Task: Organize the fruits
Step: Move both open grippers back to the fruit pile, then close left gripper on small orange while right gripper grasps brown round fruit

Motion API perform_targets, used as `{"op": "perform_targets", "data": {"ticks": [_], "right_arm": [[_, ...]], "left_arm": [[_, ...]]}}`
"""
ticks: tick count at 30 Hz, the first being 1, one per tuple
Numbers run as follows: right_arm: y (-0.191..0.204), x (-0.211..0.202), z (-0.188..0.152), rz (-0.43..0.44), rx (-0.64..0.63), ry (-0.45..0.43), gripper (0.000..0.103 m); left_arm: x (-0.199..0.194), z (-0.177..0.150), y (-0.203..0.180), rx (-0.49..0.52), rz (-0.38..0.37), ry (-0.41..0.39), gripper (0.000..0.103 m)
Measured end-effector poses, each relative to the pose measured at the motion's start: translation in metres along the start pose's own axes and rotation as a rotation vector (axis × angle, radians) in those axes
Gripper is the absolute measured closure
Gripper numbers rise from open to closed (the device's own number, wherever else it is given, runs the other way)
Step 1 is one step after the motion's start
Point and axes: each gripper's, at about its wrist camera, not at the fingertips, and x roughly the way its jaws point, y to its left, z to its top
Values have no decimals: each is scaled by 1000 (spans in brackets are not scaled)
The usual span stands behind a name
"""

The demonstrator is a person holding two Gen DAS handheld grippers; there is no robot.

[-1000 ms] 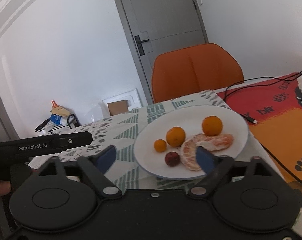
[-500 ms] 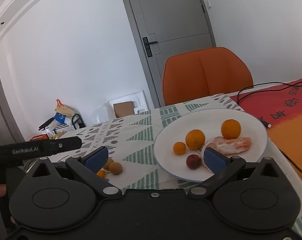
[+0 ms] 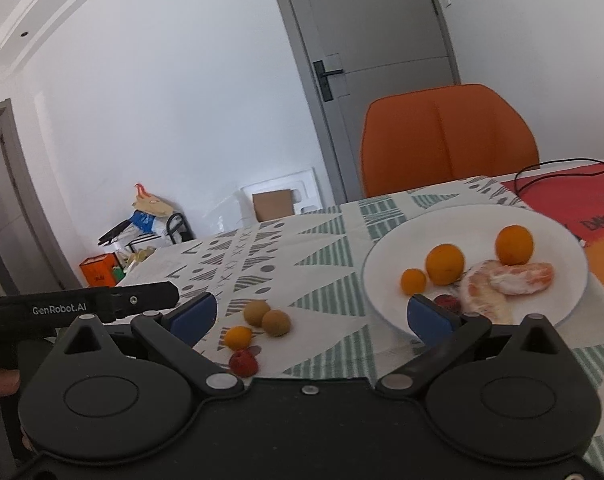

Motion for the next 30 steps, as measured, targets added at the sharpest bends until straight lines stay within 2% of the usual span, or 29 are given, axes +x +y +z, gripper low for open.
{"op": "perform_targets", "data": {"ticks": [9,11,13,16,22,27,30], "right_arm": [[12,12,-4,26,-29,26,2],[12,14,-4,30,-34,34,7],[11,17,-4,35,-39,45,18],[8,21,-3,41,-40,62,27],[2,29,-2,41,-44,86,46],[2,36,-2,51,-53,109,54],[3,40,-2,55,-59,120,56]], "left_arm": [[2,-7,9,-4,2,10,10],[5,-9,10,-12,-2,11,12],[7,-10,10,-19,-10,13,13],[13,-11,7,-16,-19,21,17],[28,-12,-1,-23,-40,46,33],[44,-14,-3,-41,-51,79,53],[50,-15,-3,-52,-60,94,56]]}}
